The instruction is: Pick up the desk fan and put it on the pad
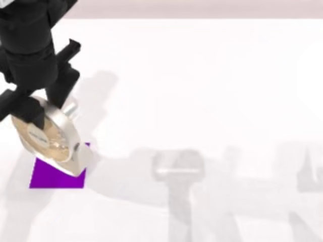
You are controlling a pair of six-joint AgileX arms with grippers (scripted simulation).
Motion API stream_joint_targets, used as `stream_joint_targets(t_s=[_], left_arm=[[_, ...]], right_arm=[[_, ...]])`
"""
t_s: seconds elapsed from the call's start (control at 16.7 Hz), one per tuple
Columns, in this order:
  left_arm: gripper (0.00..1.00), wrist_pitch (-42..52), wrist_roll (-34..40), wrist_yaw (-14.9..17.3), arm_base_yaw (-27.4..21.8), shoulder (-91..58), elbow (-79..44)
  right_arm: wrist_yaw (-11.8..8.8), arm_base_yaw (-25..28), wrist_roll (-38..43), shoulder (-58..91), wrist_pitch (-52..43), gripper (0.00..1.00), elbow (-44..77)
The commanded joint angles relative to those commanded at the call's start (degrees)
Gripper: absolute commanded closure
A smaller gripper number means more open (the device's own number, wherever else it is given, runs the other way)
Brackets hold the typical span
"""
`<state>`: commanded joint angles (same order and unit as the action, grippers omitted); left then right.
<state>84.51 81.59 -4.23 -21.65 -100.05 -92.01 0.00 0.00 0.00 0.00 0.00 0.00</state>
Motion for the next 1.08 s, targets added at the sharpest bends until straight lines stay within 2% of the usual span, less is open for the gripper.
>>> stream_joint_targets(t_s=[0.24,0.42,0.9,1.08], left_arm=[[1.0,-4.6,17.02,1.85,2.87,3.98,6.32],[1.0,-6.88,23.58,2.82,4.18,5.74,9.29],[1.0,-7.5,24.8,2.99,4.22,5.89,10.02],[1.0,-11.01,24.67,3.06,4.71,5.63,13.03]], right_arm=[[0.0,0.0,0.0,0.0,0.0,0.0,0.0],[0.0,0.0,0.0,0.0,0.0,0.0,0.0],[0.0,0.0,0.0,0.0,0.0,0.0,0.0],[0.0,0.0,0.0,0.0,0.0,0.0,0.0]])
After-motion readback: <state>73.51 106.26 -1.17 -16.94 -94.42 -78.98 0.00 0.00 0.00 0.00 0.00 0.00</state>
